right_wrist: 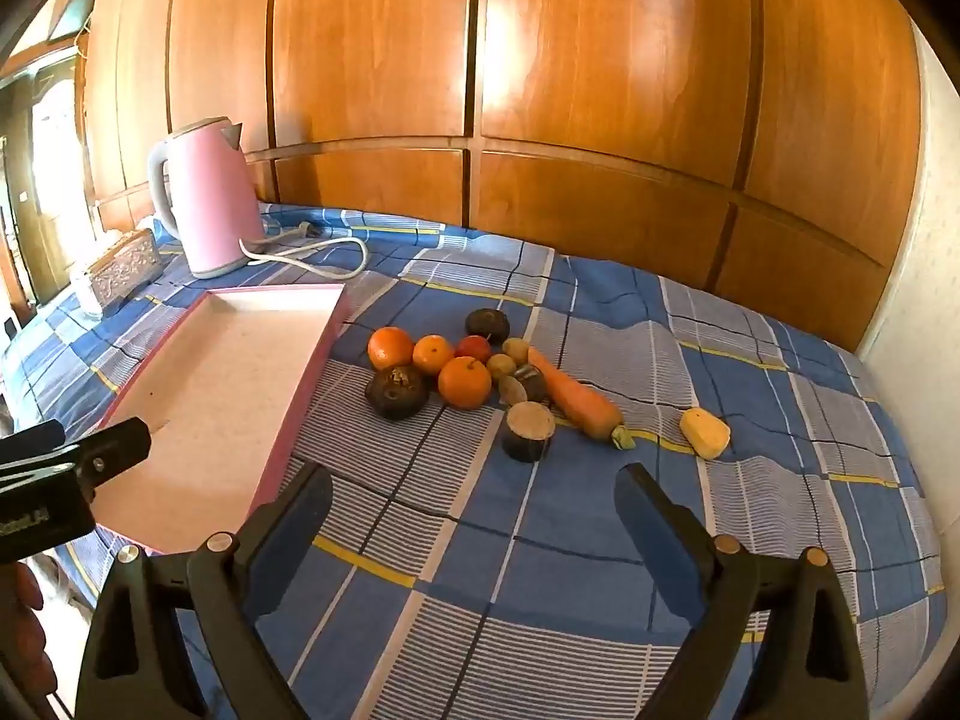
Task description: Organize fruits
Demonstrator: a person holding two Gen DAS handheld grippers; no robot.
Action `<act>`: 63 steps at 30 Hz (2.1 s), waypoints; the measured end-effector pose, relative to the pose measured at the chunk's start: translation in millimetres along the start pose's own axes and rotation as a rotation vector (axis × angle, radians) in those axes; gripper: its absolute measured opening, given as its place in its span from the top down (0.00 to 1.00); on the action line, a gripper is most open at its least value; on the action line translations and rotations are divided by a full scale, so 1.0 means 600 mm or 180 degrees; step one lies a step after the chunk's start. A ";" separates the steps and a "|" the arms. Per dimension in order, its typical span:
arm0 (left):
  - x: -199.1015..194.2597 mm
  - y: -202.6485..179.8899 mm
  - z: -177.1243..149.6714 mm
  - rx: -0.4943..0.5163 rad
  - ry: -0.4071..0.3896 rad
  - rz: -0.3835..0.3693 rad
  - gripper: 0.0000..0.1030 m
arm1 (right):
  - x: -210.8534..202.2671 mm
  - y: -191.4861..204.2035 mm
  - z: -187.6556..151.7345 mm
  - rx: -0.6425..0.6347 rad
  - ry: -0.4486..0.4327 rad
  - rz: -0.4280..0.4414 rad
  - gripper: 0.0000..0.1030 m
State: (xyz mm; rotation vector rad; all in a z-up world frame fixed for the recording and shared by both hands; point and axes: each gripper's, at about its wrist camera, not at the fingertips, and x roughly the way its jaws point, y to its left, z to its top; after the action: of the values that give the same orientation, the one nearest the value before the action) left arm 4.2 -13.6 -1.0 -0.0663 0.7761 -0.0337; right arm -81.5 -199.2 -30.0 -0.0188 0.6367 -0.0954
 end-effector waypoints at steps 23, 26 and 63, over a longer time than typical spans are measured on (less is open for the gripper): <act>-0.019 0.005 -0.003 -0.0014 -0.0173 -0.0294 0.00 | 0.001 -0.015 0.045 0.0052 -0.0029 0.0037 0.06; -0.022 0.003 -0.006 0.0005 -0.0216 -0.0356 0.00 | 0.002 -0.015 0.042 0.0035 -0.0041 0.0056 0.06; 0.010 -0.016 -0.013 0.0201 -0.0038 -0.0085 0.00 | 0.056 -0.040 0.026 0.0155 0.0170 0.0096 0.10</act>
State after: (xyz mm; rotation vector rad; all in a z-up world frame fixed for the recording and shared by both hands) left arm 2.9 -23.6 -10.1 -0.0167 0.7616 -0.0830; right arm -47.1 -226.2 -36.4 0.0405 0.6875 -0.0825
